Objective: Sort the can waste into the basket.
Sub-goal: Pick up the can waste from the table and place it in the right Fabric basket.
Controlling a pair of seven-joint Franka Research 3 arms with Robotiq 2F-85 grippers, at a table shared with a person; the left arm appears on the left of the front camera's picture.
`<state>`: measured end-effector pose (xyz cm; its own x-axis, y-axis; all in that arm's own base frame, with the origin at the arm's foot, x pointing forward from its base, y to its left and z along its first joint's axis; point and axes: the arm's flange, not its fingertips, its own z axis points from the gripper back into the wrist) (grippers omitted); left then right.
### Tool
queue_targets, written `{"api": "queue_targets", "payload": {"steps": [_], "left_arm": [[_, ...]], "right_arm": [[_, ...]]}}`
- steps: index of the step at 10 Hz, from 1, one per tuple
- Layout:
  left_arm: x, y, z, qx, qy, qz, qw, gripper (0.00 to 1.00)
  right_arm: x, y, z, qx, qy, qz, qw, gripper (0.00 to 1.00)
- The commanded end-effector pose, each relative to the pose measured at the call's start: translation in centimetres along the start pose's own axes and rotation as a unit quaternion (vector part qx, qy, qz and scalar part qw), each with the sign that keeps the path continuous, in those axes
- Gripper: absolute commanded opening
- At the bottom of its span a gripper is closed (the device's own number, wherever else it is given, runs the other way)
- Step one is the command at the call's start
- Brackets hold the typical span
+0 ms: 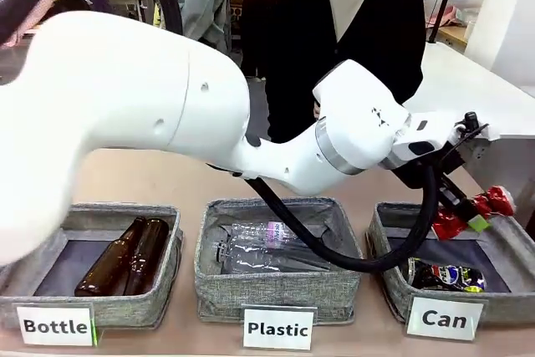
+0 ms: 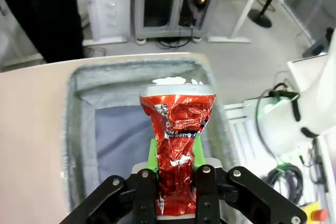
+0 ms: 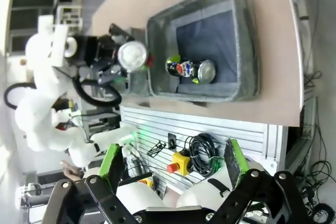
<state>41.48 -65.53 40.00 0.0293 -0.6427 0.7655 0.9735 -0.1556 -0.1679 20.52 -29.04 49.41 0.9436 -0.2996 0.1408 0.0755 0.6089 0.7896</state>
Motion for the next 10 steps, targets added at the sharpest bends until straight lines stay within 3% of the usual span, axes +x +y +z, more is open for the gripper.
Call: {"api": "queue_targets", "payload": {"steps": [1, 3, 4, 5, 6, 10], "left_arm": [[1.3, 1.7, 0.0, 0.025, 0.029, -0.055, 0.998, 0.0], [1.0, 2.0, 0.6, -0.002, 0.054, -0.082, 0.995, 0.0], [0.7, 1.9, 0.5, -0.014, 0.056, -0.085, 0.995, 0.77], [0.7, 2.0, 0.7, -0.015, 0.053, -0.084, 0.995, 0.84], [0.9, 1.9, 1.1, -0.016, 0.047, -0.084, 0.995, 1.0], [1.2, 1.1, 4.5, -0.042, 0.016, -0.09, 0.995, 1.0]], "right_arm": [[0.6, 1.0, 0.3, 0.003, 0.006, -0.008, 1.0, 1.0], [0.6, 1.0, 0.3, 0.003, 0.006, -0.008, 1.0, 1.0], [0.6, 1.0, 0.3, 0.003, 0.006, -0.008, 1.0, 1.0], [0.6, 1.0, 0.3, 0.003, 0.006, -0.008, 1.0, 1.0], [0.6, 1.0, 0.3, 0.003, 0.006, -0.008, 1.0, 1.0], [0.6, 1.0, 0.3, 0.003, 0.006, -0.008, 1.0, 1.0]]}}
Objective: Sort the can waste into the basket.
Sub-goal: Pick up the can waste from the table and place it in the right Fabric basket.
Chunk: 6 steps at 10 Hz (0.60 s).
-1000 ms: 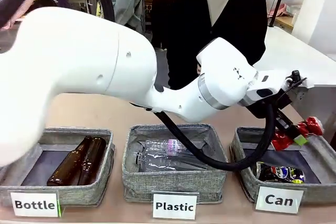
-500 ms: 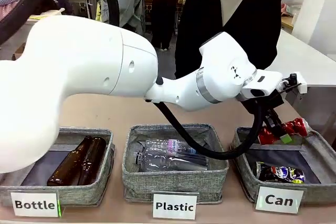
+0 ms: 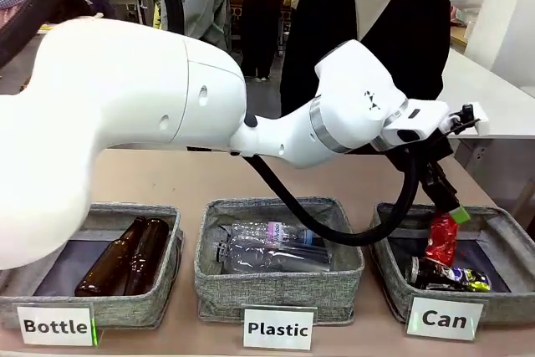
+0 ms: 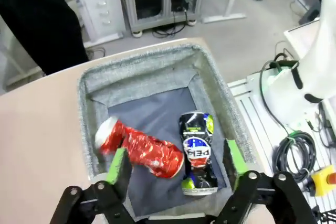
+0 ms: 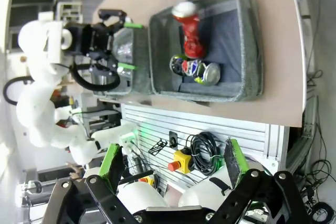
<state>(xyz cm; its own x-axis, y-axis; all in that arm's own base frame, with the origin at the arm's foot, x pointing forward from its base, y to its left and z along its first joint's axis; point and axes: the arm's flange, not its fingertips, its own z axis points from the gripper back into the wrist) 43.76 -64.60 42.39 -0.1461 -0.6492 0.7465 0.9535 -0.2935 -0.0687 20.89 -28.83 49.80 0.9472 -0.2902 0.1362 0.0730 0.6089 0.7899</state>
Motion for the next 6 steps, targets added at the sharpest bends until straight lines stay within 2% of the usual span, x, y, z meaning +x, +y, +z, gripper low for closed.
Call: {"api": "queue_targets", "payload": {"steps": [1, 3, 4, 5, 6], "left_arm": [[-0.6, -1.1, 4.1, -0.025, -0.025, -0.014, 0.999, 1.0], [-3.1, -2.7, 11.5, -0.054, -0.053, 0.001, 0.997, 1.0], [-6.0, -3.7, 15.5, -0.075, -0.07, 0.019, 0.995, 1.0], [-8.8, -4.4, 19.3, -0.068, -0.086, 0.032, 0.993, 1.0], [-11.7, -4.8, 23.2, -0.047, -0.106, 0.051, 0.992, 1.0]], "right_arm": [[0.3, 0.6, 0.4, 0.003, 0.001, -0.009, 1.0, 1.0], [0.3, 0.6, 0.4, 0.003, 0.001, -0.009, 1.0, 1.0], [0.3, 0.6, 0.4, 0.003, 0.001, -0.009, 1.0, 1.0], [0.0, 0.0, 0.0, 0.0, 0.0, 0.0, 1.0, 1.0], [2.5, 2.5, -2.6, 0.004, -0.01, -0.007, 1.0, 1.0]]}}
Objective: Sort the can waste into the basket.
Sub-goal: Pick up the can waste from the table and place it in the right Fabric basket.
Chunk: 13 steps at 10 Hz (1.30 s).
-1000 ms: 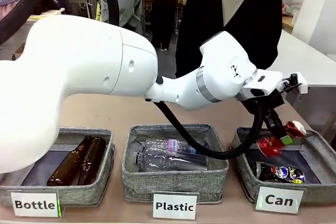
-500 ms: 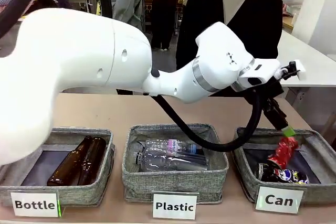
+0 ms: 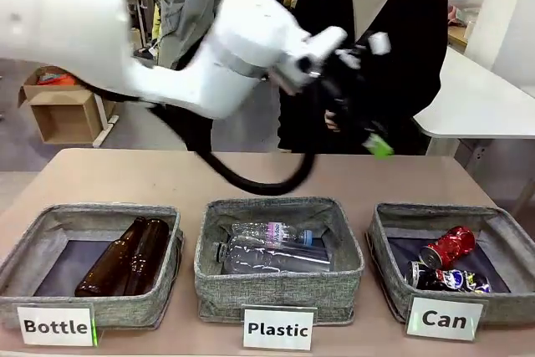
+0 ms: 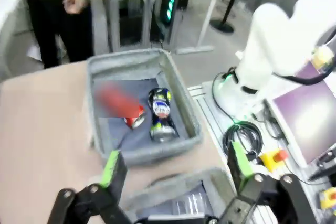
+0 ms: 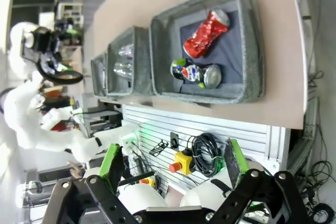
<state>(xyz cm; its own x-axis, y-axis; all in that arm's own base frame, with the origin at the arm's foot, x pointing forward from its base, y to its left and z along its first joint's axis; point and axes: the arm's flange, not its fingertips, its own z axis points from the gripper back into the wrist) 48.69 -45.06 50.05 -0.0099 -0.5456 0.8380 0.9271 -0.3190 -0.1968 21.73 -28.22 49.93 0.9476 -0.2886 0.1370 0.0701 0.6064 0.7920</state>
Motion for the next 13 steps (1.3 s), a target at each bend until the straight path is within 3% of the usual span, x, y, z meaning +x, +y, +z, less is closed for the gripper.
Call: {"api": "queue_targets", "payload": {"steps": [1, 3, 5, 7, 8, 9, 10, 12, 13], "left_arm": [[-6.0, -3.9, 7.9, 0.023, -0.044, 0.023, 0.999, 1.0], [-10.7, -6.2, 16.1, 0.091, -0.108, 0.06, 0.988, 1.0], [-15.5, -8.3, 21.8, 0.149, -0.136, 0.099, 0.974, 1.0], [-21.2, -12.1, 27.6, 0.171, -0.182, 0.155, 0.956, 1.0], [-24.1, -13.4, 30.1, 0.173, -0.216, 0.188, 0.942, 1.0], [-27.0, -14.2, 31.9, 0.18, -0.248, 0.238, 0.922, 1.0], [-29.6, -14.3, 33.1, 0.18, -0.292, 0.309, 0.887, 1.0], [-33.2, -14.0, 32.9, 0.156, -0.362, 0.454, 0.799, 1.0], [-33.1, -14.3, 32.6, 0.128, -0.371, 0.472, 0.789, 1.0]], "right_arm": [[4.3, 4.4, -5.6, -0.012, 0.0, 0.006, 1.0, 1.0], [7.7, 8.9, -14.7, 0.006, 0.092, 0.066, 0.994, 1.0], [9.8, 11.6, -22.4, 0.058, 0.158, 0.078, 0.983, 1.0], [10.0, 13.3, -28.8, 0.164, 0.208, 0.073, 0.961, 1.0], [10.1, 13.6, -30.8, 0.204, 0.212, 0.057, 0.954, 1.0], [10.4, 13.5, -31.9, 0.25, 0.206, 0.026, 0.946, 1.0], [11.0, 13.0, -32.1, 0.289, 0.194, -0.011, 0.937, 1.0], [12.6, 11.0, -31.0, 0.286, 0.109, -0.042, 0.951, 1.0], [10.6, 12.2, -32.8, 0.275, 0.193, -0.003, 0.942, 1.0]]}}
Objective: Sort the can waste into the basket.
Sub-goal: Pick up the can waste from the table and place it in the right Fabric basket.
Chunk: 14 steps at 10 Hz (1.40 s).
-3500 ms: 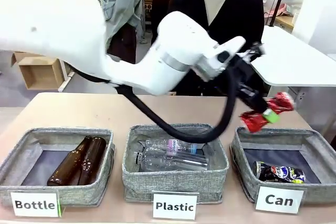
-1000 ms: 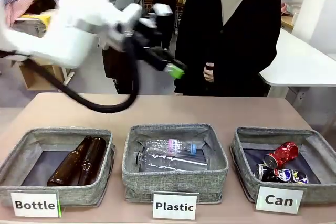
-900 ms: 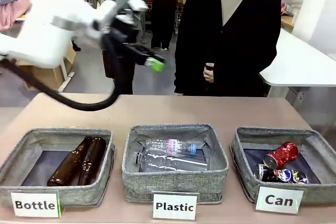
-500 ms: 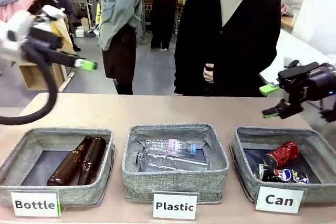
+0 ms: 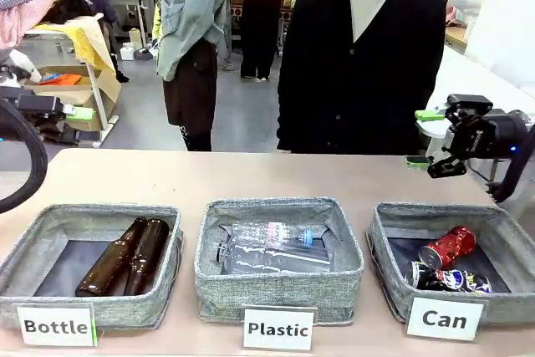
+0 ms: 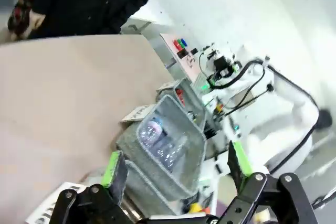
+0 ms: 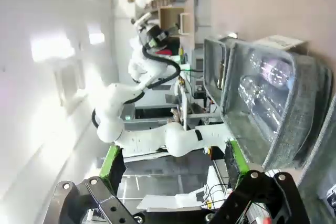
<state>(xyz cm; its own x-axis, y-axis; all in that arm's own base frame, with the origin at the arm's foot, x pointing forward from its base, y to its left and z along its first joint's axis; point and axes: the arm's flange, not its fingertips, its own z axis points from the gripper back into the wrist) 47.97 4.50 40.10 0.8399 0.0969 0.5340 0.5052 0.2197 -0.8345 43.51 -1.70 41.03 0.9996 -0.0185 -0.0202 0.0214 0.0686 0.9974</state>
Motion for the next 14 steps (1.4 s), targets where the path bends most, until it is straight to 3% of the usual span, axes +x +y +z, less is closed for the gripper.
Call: {"api": "queue_targets", "payload": {"steps": [1, 14], "left_arm": [[0.42, -1.14, 0.23, 0.006, 0.016, -0.068, 0.998, 1.0], [0.42, -1.14, 0.23, 0.006, 0.016, -0.068, 0.998, 1.0]], "right_arm": [[-0.73, 0.6, -2.1, -0.016, 0.041, 0.009, 0.999, 1.0], [-0.73, 0.6, -2.1, -0.016, 0.041, 0.009, 0.999, 1.0]]}}
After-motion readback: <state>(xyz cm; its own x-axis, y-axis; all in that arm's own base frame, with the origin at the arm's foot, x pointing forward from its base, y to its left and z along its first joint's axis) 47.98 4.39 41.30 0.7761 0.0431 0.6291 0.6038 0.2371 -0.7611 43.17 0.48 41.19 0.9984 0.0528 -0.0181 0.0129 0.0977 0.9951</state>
